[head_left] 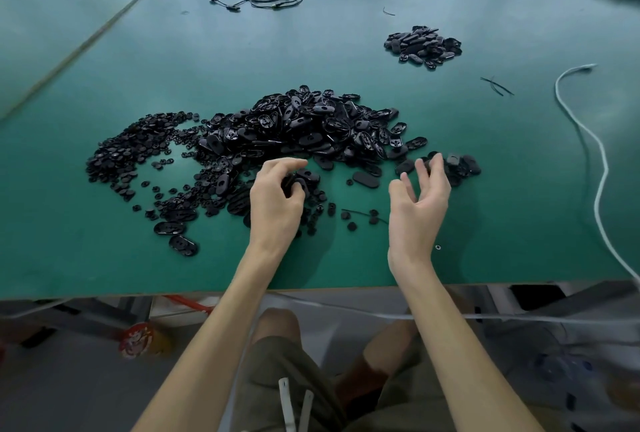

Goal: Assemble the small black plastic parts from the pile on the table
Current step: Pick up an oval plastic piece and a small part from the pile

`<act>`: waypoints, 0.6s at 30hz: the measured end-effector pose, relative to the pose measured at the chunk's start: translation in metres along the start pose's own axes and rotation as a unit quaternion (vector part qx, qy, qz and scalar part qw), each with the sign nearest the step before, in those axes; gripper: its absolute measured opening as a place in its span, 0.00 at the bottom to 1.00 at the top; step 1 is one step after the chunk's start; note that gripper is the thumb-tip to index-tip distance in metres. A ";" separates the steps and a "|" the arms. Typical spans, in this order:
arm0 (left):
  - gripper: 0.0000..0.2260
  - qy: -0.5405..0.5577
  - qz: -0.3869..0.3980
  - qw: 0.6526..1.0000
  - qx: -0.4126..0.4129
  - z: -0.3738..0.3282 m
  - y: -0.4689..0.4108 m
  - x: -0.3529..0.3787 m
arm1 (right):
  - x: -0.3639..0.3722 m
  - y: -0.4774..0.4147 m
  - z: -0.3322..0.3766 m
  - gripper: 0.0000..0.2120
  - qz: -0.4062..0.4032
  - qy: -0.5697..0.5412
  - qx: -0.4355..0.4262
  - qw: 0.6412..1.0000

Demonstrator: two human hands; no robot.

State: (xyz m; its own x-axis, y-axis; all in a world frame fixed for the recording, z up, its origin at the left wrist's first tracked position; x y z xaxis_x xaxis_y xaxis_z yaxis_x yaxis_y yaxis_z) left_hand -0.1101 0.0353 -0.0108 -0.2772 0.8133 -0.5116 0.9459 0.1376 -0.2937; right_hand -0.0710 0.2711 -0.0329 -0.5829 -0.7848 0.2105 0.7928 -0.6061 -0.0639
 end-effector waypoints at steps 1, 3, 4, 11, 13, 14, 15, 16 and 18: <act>0.15 -0.032 0.007 0.999 0.005 -0.001 0.000 0.002 | 0.001 0.001 0.000 0.33 0.008 0.009 0.002 1.000; 0.14 -0.093 0.014 0.996 0.002 0.000 0.000 0.005 | 0.006 0.003 0.003 0.27 0.030 0.045 -0.012 0.998; 0.14 -0.111 0.017 0.994 0.000 0.001 0.000 0.006 | 0.010 0.004 0.006 0.23 0.049 0.074 -0.030 0.996; 0.13 -0.135 0.023 0.991 0.002 0.001 0.001 0.010 | 0.057 0.022 0.002 0.13 0.252 0.346 -0.140 0.893; 0.13 -0.133 0.027 0.991 -0.003 0.003 0.001 0.010 | 0.062 0.027 -0.002 0.15 0.269 0.416 -0.166 0.853; 0.12 -0.131 0.028 0.991 -0.005 0.003 0.001 0.011 | 0.064 0.028 -0.003 0.16 0.272 0.436 -0.175 0.840; 0.12 -0.128 0.028 0.991 -0.008 0.003 0.001 0.011 | 0.064 0.029 -0.003 0.15 0.273 0.443 -0.180 0.835; 0.12 -0.121 0.027 0.992 -0.010 0.003 0.001 0.011 | 0.064 0.028 -0.003 0.13 0.272 0.443 -0.182 0.835; 0.11 -0.102 0.020 0.994 -0.013 0.002 0.001 0.010 | 0.063 0.028 -0.003 0.10 0.268 0.436 -0.181 0.840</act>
State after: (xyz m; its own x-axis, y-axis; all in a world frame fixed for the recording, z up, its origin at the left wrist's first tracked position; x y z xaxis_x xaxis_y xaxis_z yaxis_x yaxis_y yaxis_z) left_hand -0.1124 0.0423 -0.0173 -0.2645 0.6867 -0.6772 0.9604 0.1236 -0.2498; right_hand -0.0861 0.2041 -0.0244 -0.1935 -0.6578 -0.7279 0.9689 -0.0115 -0.2472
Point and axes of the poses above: each hand's wrist, its own y-axis away from the middle knuckle, its own x-axis out of the palm, z = x × y, the point moved 9 cm from there along -y, towards the middle knuckle, and after that the axes turned 1 degree about -y, right-handed, at the moved point
